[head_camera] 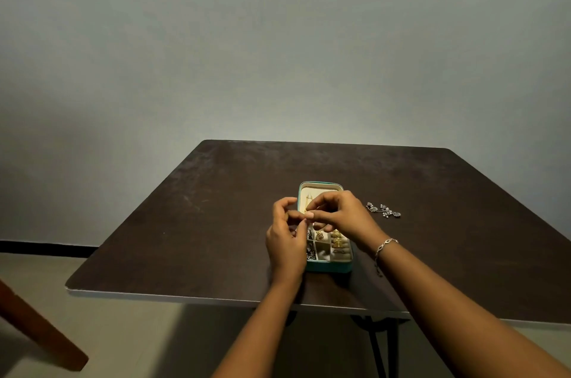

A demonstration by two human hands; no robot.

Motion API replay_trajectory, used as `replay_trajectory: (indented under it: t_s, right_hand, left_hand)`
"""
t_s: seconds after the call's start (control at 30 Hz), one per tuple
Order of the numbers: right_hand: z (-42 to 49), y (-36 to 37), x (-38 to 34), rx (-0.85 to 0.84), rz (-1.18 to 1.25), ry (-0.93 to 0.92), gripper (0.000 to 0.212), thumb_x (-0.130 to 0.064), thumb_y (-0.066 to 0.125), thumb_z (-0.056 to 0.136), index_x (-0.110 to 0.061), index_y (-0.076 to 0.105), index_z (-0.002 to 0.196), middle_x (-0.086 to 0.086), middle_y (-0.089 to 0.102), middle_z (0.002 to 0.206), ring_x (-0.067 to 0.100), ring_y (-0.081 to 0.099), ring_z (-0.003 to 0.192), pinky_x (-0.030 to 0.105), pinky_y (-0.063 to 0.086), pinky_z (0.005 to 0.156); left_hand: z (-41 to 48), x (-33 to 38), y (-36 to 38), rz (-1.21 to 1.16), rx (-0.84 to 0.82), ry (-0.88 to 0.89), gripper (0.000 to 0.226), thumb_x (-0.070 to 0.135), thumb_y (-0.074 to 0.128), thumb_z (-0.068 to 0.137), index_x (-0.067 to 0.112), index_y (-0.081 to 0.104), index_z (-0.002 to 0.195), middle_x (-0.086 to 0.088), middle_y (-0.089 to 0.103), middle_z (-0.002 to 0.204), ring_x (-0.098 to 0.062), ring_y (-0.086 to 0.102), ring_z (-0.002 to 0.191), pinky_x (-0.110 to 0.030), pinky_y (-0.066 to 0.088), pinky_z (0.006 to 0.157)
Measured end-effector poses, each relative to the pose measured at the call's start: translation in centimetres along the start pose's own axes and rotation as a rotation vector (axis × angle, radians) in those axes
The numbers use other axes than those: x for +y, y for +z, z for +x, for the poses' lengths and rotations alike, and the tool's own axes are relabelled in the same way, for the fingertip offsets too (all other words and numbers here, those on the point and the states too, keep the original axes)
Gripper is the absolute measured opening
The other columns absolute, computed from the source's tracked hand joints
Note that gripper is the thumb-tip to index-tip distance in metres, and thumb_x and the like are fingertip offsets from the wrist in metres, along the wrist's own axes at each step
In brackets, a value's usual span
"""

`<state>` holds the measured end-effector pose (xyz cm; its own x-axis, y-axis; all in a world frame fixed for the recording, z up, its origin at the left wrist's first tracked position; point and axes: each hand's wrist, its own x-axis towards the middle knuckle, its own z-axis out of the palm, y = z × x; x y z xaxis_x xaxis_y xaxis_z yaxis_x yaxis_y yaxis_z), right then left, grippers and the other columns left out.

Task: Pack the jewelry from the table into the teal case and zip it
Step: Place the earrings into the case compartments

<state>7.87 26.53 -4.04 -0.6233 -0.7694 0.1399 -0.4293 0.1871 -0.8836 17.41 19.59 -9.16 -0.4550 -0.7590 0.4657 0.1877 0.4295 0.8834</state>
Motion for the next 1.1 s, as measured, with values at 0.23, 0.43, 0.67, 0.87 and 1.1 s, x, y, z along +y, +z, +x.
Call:
replay_trajectory:
  t_s: [0.23, 0.43, 0.67, 0.87, 1.1]
  right_hand:
    - [-0.2, -0.8, 0.3, 0.078, 0.066, 0.053, 0.004, -0.009, 0.07, 0.077, -0.009, 0.067, 0.08, 0.004, 0.067, 0.074, 0.014, 0.065, 0.065, 0.02, 0.05, 0.054]
    - [0.6, -2.0, 1.1, 0.116, -0.126, 0.05, 0.011, 0.0, 0.068, 0.077, -0.011, 0.067, 0.077, 0.006, 0.068, 0.079, 0.012, 0.066, 0.068, 0.025, 0.055, 0.063]
    - [1.9, -2.1, 1.8, 0.075, -0.388, -0.031, 0.013, -0.001, 0.068, 0.077, -0.008, 0.071, 0.087, 0.005, 0.07, 0.09, 0.012, 0.065, 0.079, 0.023, 0.054, 0.076]
    - [2.2, -1.8, 2.1, 0.028, -0.524, -0.104, 0.016, -0.002, 0.065, 0.079, -0.011, 0.071, 0.09, 0.004, 0.071, 0.095, 0.009, 0.063, 0.083, 0.019, 0.05, 0.08]
    - [1.5, -1.3, 2.7, -0.002, -0.643, -0.165, 0.019, -0.002, 0.062, 0.079, -0.01, 0.071, 0.094, 0.005, 0.071, 0.099, 0.016, 0.064, 0.094, 0.026, 0.049, 0.085]
  left_hand:
    - [-0.1, 0.5, 1.1, 0.001, -0.065, -0.01, 0.042, 0.0, 0.06, 0.083, 0.021, 0.045, 0.117, 0.007, 0.063, 0.093, -0.004, 0.062, 0.086, -0.006, 0.048, 0.065]
    - [0.0, -1.4, 0.4, 0.053, 0.005, -0.075, 0.03, 0.005, 0.052, 0.088, 0.031, 0.05, 0.104, -0.001, 0.061, 0.099, -0.006, 0.06, 0.088, -0.015, 0.048, 0.066]
    - [-0.2, -3.0, -0.2, 0.14, -0.148, -0.014, 0.012, 0.025, 0.052, 0.089, 0.032, 0.057, 0.097, 0.01, 0.052, 0.108, 0.005, 0.042, 0.108, -0.008, 0.036, 0.079]
    - [0.4, -3.5, 0.3, 0.319, -0.356, -0.043, 0.021, 0.04, 0.052, 0.087, 0.034, 0.061, 0.105, 0.005, 0.036, 0.142, -0.013, 0.005, 0.141, -0.038, 0.024, 0.105]
    - [0.3, -3.4, 0.4, 0.357, -0.402, -0.095, 0.022, 0.03, 0.056, 0.088, 0.026, 0.06, 0.109, 0.005, 0.022, 0.151, -0.01, -0.009, 0.142, -0.044, 0.021, 0.112]
